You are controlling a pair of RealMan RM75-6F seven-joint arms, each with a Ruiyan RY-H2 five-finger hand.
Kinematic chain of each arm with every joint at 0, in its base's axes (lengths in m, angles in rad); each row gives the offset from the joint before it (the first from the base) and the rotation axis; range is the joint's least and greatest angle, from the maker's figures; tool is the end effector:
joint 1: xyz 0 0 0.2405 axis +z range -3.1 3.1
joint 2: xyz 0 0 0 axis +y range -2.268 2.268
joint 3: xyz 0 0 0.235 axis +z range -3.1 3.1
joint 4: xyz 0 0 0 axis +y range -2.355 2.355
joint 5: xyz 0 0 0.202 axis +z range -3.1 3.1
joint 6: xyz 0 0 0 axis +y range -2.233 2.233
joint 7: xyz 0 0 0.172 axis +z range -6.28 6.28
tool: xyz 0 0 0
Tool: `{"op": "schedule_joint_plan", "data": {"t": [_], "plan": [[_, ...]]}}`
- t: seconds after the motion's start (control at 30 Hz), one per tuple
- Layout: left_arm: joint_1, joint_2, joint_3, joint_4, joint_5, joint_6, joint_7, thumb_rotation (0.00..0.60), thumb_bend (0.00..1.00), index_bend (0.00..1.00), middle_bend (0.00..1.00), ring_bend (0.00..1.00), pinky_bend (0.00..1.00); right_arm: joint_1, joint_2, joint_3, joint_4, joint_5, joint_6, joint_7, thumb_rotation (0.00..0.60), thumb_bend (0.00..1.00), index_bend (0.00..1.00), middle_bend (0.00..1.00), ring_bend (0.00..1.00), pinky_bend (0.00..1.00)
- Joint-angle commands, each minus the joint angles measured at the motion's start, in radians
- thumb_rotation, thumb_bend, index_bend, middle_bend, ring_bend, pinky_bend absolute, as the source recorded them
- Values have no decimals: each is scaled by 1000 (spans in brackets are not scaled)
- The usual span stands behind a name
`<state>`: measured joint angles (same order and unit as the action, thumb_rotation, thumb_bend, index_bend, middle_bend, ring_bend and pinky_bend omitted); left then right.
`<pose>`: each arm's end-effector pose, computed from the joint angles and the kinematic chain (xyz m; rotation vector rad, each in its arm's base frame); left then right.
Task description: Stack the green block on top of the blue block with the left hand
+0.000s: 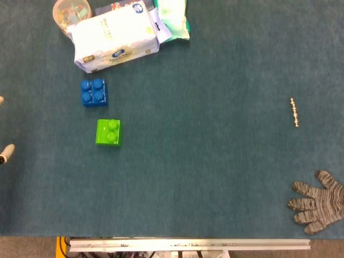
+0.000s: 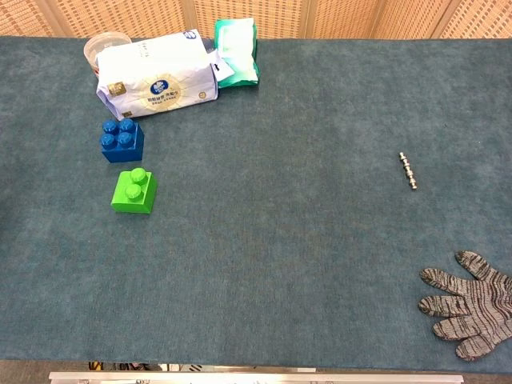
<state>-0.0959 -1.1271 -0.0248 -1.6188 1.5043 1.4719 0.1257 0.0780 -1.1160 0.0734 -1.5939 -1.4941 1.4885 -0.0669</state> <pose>-0.2870 0.2046 0.1476 -1.4531 -0.8362 -0.8107 -0.2923 -0.2097 0.1647 1.3857 -0.8237 0.8518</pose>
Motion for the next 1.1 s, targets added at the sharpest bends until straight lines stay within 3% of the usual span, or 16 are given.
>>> {"op": "schedule_joint_plan", "data": {"t": [0.03,0.53,0.83,1.1], "plan": [[-2,-1,1,1,1,-3,1,600,167,165,189,167,62,1,0,1,2,0,0,1,600,233,312,354,223,221],[-28,20,11,3,51,-25,-58,600,167,165,197,168,62,21,41,39,-26,-20,30,0,600,233,313,354,223,222],[-144,57,36,13,145,-170,-207,600,167,166,196,167,62,28,53,43,-43,-7,18,-13,600,233,313,354,223,222],[-252,43,17,29,117,-317,-274,600,167,190,191,167,63,27,55,39,-46,-4,15,-15,600,233,313,354,223,222]]}}
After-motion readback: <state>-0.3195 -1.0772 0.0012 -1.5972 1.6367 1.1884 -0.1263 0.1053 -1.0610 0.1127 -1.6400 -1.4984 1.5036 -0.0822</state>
